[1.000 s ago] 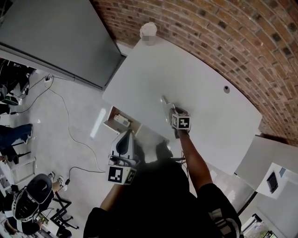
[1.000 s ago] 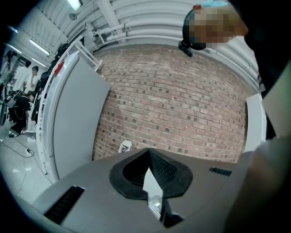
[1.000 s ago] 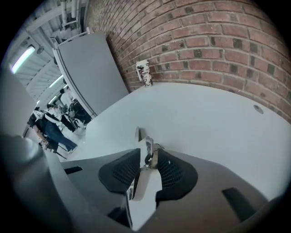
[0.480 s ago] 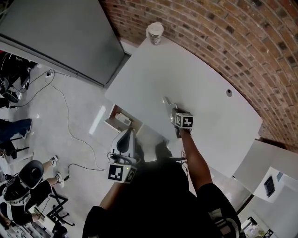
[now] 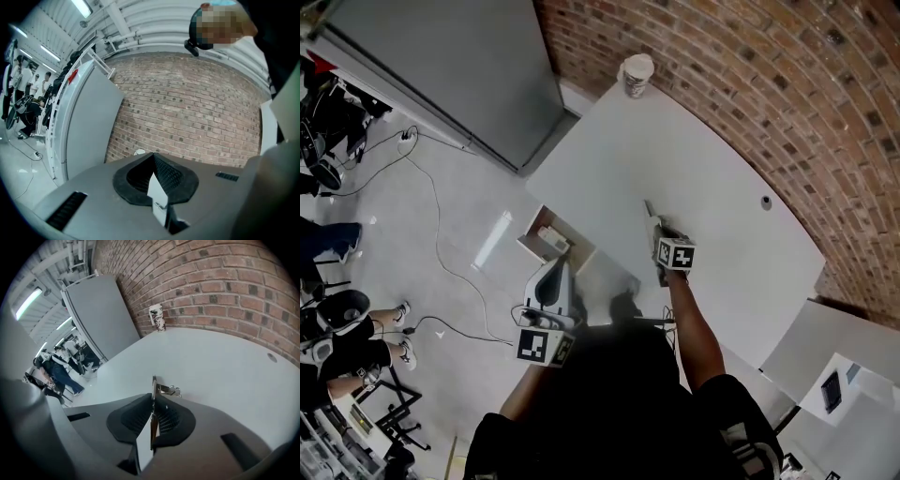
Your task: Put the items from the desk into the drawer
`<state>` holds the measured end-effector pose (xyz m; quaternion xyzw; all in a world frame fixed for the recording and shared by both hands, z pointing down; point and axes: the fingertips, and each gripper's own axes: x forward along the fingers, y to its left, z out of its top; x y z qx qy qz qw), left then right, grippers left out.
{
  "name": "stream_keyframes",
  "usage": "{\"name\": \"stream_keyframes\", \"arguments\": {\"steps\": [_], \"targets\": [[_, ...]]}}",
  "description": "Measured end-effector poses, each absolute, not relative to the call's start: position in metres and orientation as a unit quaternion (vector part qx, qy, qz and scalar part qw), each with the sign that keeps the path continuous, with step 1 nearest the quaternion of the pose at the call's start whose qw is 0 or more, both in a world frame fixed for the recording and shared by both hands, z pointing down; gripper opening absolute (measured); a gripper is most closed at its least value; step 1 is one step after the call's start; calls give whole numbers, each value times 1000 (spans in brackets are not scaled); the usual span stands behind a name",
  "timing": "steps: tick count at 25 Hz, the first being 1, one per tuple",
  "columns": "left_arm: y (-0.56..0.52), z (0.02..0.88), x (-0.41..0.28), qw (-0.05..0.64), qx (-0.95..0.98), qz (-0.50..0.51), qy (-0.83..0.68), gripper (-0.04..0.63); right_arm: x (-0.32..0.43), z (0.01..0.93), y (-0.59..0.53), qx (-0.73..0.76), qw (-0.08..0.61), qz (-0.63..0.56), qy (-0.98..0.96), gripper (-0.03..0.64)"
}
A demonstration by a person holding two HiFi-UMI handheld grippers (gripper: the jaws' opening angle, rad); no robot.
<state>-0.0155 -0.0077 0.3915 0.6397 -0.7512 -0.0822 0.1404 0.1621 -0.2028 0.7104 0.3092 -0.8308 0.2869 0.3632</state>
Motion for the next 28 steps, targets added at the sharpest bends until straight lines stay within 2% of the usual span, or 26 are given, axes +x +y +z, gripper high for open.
{"name": "stream_keyframes", "arguments": {"steps": [10,19,28], "targets": [[33,393,-52,136,616,-103,-769,2,133,671,-157,264,372,221,-862,17],[76,404,-94,149,591,-105,-786,2,58,631,-81,182,359,186,-896,17],[110,427,-139,165,573,-104,-796,2,-20,631,-12,106,366,169,-909,17]]}}
